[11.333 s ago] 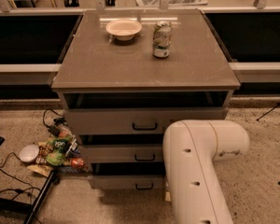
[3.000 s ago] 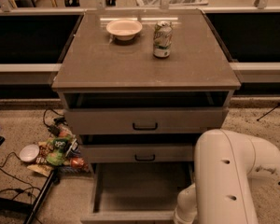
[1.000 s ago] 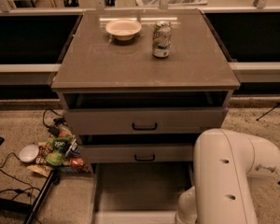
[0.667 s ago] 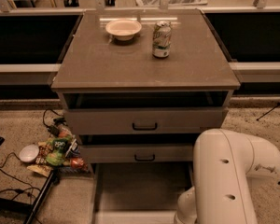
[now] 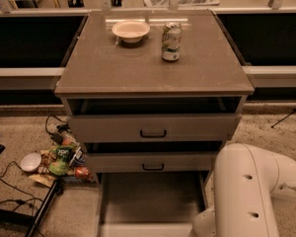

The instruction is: Open bottom drawer

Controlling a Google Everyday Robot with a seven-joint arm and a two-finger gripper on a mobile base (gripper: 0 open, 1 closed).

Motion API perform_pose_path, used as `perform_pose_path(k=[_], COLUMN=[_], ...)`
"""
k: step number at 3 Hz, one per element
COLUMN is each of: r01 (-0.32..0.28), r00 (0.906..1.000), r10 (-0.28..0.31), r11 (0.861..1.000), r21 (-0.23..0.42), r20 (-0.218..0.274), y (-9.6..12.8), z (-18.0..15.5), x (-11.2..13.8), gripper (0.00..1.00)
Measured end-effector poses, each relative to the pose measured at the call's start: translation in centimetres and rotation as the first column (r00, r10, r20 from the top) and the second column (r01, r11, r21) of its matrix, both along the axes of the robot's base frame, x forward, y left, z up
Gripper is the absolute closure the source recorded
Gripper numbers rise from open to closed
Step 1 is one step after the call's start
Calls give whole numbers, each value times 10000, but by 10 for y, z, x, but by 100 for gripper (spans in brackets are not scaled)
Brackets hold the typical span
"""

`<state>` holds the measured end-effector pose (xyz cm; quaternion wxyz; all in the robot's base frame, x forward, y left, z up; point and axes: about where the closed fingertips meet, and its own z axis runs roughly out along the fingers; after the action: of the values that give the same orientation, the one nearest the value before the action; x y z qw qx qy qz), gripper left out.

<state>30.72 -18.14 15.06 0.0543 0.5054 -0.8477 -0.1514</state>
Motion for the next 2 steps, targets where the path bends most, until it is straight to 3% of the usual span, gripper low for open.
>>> perform_pose_path(k=[2], r01=[48], r00=[10000], r10=[-48], r11=[10000], r21=[19], r20=[-64], y=[-2], z=[6], x=[-14], gripper=[64])
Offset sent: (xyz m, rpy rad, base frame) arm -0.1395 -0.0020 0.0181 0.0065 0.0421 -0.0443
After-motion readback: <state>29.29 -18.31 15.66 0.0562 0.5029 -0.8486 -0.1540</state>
